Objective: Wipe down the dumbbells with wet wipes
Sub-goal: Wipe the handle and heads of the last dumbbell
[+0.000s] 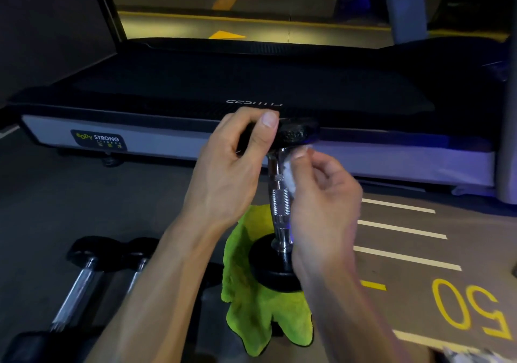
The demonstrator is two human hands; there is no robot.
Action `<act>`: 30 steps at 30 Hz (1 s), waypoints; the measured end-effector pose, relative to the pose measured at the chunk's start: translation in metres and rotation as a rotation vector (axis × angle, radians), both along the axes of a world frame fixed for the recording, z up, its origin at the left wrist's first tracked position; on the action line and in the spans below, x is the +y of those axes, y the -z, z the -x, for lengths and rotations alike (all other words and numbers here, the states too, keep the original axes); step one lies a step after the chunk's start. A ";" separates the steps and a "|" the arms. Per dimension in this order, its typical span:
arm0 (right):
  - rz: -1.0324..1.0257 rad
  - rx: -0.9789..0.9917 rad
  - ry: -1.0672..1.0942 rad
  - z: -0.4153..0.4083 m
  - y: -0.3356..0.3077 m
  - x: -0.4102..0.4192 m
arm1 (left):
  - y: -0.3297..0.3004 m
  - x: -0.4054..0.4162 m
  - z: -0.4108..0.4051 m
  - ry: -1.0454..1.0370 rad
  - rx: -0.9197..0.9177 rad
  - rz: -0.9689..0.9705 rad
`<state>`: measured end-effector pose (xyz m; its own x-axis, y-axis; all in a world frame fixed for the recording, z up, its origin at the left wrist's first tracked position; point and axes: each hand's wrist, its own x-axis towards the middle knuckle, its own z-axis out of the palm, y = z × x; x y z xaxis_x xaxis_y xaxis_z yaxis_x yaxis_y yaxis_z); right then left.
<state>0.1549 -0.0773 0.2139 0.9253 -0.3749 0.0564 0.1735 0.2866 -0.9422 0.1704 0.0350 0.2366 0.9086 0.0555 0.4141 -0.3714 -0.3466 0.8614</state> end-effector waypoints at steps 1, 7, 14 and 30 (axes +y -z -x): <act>0.090 -0.039 0.015 0.006 0.002 0.004 | 0.001 0.001 0.001 -0.003 0.002 -0.002; 0.393 -0.223 -0.058 0.033 0.010 -0.007 | 0.000 0.008 0.004 -0.035 0.018 -0.006; 0.249 -0.043 -0.113 0.028 0.000 -0.051 | 0.001 0.008 0.009 -0.011 0.010 0.002; 0.021 0.015 -0.339 0.025 -0.016 -0.030 | -0.002 0.007 0.017 -0.011 -0.002 0.026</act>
<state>0.1303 -0.1068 0.2304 0.9979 -0.0447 0.0461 0.0576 0.3057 -0.9504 0.1532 0.0423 0.2389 0.9068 0.0763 0.4145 -0.3697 -0.3282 0.8692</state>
